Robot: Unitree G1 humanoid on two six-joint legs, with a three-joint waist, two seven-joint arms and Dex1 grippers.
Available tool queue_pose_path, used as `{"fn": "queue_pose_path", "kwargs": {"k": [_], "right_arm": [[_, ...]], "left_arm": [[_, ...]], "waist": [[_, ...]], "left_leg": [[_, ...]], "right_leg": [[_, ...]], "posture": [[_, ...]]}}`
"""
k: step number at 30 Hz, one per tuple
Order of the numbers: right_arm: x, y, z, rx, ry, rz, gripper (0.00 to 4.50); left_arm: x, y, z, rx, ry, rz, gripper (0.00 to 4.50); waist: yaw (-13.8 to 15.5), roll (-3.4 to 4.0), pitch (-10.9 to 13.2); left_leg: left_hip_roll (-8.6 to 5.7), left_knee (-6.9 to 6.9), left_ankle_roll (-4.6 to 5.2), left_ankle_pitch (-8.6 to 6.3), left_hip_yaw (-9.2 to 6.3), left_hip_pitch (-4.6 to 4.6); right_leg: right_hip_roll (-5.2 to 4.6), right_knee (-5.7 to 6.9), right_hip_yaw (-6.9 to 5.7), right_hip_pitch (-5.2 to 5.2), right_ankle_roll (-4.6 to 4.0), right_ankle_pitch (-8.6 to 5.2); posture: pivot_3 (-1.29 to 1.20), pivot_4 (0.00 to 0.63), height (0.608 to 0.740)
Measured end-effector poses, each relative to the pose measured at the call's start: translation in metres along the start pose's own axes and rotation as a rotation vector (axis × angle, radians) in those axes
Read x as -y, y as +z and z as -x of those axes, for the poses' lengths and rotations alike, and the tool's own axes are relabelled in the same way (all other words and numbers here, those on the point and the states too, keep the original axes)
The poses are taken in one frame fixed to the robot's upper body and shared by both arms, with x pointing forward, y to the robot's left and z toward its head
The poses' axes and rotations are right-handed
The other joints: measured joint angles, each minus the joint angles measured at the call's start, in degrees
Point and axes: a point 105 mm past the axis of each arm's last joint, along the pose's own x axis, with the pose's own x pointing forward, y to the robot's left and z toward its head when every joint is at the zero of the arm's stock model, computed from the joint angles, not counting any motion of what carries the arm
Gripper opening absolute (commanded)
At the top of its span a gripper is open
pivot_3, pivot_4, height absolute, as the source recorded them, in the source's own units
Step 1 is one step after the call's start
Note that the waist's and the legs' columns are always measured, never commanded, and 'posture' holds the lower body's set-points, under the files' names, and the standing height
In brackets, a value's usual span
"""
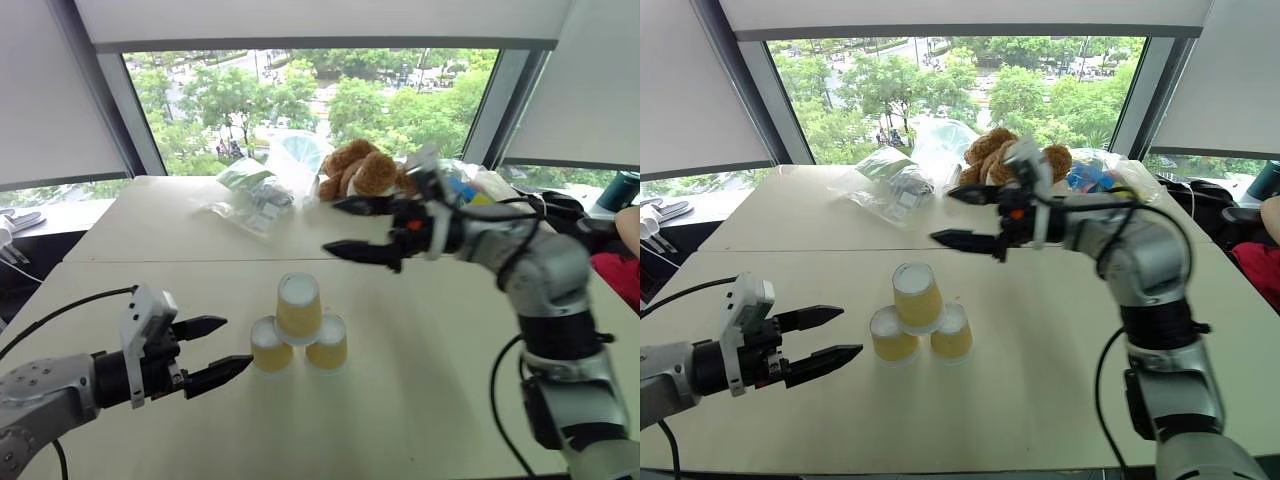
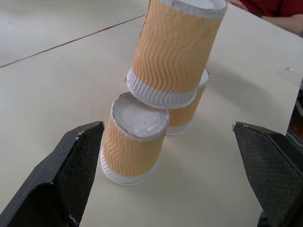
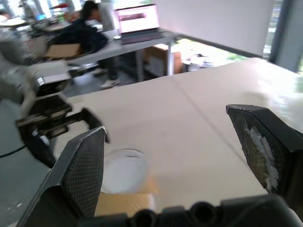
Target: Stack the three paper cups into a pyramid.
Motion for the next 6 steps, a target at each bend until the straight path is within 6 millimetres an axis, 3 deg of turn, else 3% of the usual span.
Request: {"fn": "queue_pose_path", "kwargs": {"k": [2, 6], "right_arm": [[0.002, -0.018, 0.030, -0.045, -0.076, -0.039, 4.45], [-0.016, -0.085, 0.069, -0.221, -0.136, -0.248, 4.45]], "left_arm": [[-0.002, -0.010, 0.004, -0.030, 0.013, 0.018, 4.50], [-0.015, -0.021, 0.015, -0.064, 0.065, 0.012, 4.50]], "waist": [[-0.2, -0.13, -0.1], [-0.4, -0.09, -0.1]], "left_leg": [[-0.16, -0.29, 0.01, 0.01, 0.01, 0.08], [-0.19, -0.34, 0.02, 0.02, 0.18, 0.10]], "right_leg": [[-0.16, -0.12, 0.00, 0.01, 0.00, 0.00], [-0.19, -0.15, 0.01, -0.03, 0.01, 0.00]], "posture": [[0.00, 0.150, 0.740], [0.00, 0.150, 0.740]]}}
